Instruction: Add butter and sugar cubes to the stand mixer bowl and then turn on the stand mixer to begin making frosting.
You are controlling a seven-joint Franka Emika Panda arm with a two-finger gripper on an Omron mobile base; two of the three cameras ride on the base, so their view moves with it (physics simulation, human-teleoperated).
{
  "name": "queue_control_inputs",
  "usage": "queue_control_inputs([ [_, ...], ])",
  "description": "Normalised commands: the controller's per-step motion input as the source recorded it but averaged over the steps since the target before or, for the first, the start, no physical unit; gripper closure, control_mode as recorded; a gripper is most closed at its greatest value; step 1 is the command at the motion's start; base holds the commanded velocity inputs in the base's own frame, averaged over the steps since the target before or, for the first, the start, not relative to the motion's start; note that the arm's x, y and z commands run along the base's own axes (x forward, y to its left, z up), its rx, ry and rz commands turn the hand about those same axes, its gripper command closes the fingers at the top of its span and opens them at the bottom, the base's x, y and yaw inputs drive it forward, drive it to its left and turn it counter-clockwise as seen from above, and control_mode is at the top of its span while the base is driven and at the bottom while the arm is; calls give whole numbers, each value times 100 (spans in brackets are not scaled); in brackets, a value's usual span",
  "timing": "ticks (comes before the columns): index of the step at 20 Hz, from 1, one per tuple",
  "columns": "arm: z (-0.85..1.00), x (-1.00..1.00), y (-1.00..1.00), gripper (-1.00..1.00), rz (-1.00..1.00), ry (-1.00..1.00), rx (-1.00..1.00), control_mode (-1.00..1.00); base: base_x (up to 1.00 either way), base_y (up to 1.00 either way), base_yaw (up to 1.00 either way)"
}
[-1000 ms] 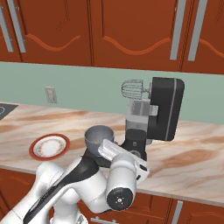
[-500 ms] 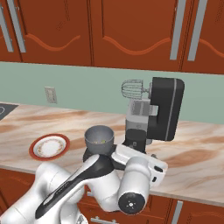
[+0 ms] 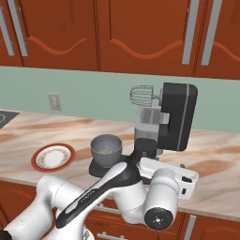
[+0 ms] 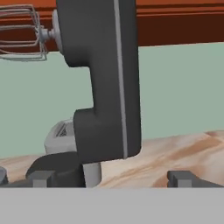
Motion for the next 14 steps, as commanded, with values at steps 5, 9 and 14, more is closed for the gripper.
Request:
queue_control_inputs([
  [5, 1, 19, -23, -100, 14, 4, -12, -100, 0, 0, 0],
  [9, 0, 28, -11, -100, 17, 8, -13, -100, 0, 0, 0],
  [14, 1, 31, -4, -100, 17, 1, -8, -100, 0, 0, 0],
])
